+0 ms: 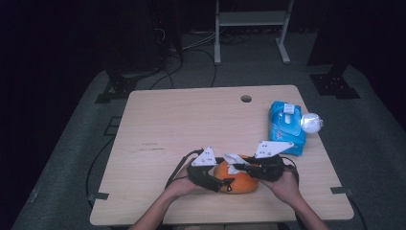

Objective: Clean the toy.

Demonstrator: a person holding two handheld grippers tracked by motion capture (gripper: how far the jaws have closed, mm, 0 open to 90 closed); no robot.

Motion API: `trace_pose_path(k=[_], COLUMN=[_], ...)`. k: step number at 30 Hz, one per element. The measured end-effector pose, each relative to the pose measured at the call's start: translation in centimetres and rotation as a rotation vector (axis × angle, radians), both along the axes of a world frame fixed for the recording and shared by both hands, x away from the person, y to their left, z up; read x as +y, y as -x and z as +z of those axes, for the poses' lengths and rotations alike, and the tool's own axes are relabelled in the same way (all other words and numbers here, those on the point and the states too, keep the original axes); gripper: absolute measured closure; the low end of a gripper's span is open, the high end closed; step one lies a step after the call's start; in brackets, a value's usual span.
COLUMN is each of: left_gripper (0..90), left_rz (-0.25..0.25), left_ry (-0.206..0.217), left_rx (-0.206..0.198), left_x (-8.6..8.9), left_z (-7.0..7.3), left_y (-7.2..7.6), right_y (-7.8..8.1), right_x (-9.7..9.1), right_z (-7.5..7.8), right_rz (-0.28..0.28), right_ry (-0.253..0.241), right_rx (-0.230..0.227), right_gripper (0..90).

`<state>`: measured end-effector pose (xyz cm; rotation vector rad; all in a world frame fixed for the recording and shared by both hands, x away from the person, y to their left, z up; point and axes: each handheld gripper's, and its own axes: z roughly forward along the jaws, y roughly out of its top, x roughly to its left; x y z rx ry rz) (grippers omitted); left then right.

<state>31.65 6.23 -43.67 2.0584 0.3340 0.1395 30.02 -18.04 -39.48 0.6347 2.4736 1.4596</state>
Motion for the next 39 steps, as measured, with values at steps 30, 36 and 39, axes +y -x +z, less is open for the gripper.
trace_pose_path(k=[30,36,39], left_gripper=[34.9,34.7,34.4], left_rz=[0.119,0.146,0.133], left_ry=[0.053,0.084,0.085], left_rx=[0.111,0.160,0.134], left_x=[1.6,2.3,2.0], left_z=[-0.6,-1.0,-0.8], left_y=[-1.7,-2.2,-2.0], right_y=[0.2,0.4,0.1], right_x=[-2.4,-0.9,-1.7], right_z=[-0.2,-1.1,-1.1], right_rz=[-0.048,-0.007,-0.023], right_ry=[-0.030,0.047,0.035], right_rx=[-0.026,-0.046,-0.028], right_gripper=[80.2,80.2,80.2])
